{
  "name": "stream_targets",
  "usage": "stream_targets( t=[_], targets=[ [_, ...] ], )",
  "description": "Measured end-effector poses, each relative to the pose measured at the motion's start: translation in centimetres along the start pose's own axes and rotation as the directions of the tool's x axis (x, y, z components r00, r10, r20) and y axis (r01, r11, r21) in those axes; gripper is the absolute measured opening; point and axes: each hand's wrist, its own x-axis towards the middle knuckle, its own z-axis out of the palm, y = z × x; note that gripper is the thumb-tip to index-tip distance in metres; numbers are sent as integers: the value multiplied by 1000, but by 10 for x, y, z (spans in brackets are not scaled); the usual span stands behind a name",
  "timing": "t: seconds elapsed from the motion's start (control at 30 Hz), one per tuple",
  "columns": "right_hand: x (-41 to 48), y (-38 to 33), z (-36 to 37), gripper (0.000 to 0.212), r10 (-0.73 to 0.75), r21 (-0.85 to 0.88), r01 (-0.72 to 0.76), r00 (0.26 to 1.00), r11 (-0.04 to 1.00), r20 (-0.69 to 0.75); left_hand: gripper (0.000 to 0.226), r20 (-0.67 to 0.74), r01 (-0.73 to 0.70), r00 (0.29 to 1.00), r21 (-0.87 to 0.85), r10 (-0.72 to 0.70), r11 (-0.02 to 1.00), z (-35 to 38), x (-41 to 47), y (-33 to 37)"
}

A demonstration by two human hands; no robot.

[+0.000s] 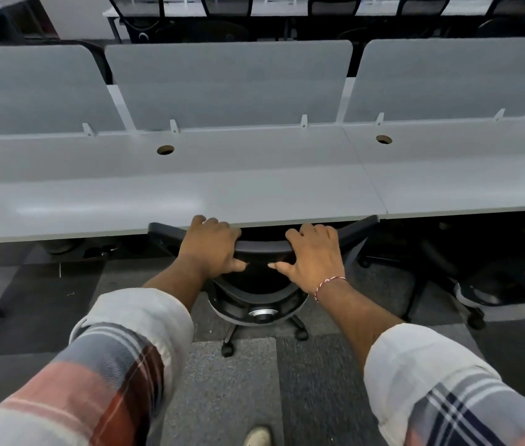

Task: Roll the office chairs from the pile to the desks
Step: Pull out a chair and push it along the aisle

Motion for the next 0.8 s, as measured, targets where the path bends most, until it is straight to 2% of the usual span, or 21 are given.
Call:
stream_targets(
  t=[0.17,0.37,0.47,0.6,0.73,0.8],
  targets=[
    [-2,3,0,66,-12,-19,12,1000,1000,-7,68,-50,10,999,16,-10,1000,7,-2,2],
    [-20,-4,-4,62,-30,-11,31,999,999,31,74,-174,178,967,-74,-188,981,13,-29,24],
    [-37,-6,-3,75,-19,-1,19,999,1000,35,88,-204,226,949,-84,-239,970,17,-45,38],
    [-64,-11,-7,94,-69,37,66,994,997,86,112,-101,260,960,-34,-262,965,31,-80,62],
    [-105,-23,2,101,-228,57,223,968,973,100,102,-5,194,981,-2,-194,981,54,-125,89],
    [-123,-31,8,99,-283,72,276,953,958,112,95,-3,205,979,-19,-205,979,68,-150,99]
  ],
)
